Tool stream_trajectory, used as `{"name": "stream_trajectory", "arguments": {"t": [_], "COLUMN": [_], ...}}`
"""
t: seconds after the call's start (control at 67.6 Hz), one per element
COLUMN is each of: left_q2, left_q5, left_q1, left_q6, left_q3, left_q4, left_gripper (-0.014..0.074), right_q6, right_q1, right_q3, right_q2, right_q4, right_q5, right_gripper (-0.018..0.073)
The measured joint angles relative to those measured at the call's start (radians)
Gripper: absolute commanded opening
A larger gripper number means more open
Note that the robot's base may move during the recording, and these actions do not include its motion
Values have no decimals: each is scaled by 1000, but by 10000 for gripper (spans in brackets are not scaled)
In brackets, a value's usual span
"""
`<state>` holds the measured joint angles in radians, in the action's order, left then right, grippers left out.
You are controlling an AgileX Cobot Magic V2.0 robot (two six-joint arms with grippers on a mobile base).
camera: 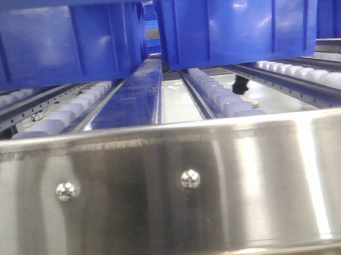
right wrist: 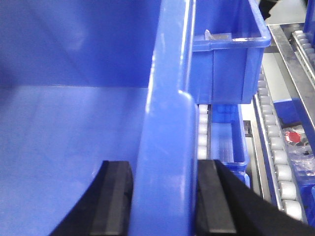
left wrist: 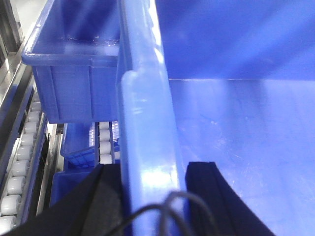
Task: Move blue bin to conveyor side
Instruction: 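Lift the blue bin with both grippers and pull it off the shelf, then hold the bin with both grippers while the base drives to the table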
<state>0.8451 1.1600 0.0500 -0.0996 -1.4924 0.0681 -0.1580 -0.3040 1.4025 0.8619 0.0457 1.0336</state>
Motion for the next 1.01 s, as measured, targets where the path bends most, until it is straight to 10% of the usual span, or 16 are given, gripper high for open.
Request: {"name": "stream_trajectory", "arguments": {"t": [1.006], "left_q2": [0], "left_q5": [0], "left_q1": [0], "left_q6": [0], "left_q3": [0], "left_q4": [-6], "left_gripper": [-9], "right_q6": [0], "right_q1": [0], "right_q3": [-1], "right_q2": [0], "right_q4": [-1], "right_q5": [-7], "right_gripper": [-81]}}
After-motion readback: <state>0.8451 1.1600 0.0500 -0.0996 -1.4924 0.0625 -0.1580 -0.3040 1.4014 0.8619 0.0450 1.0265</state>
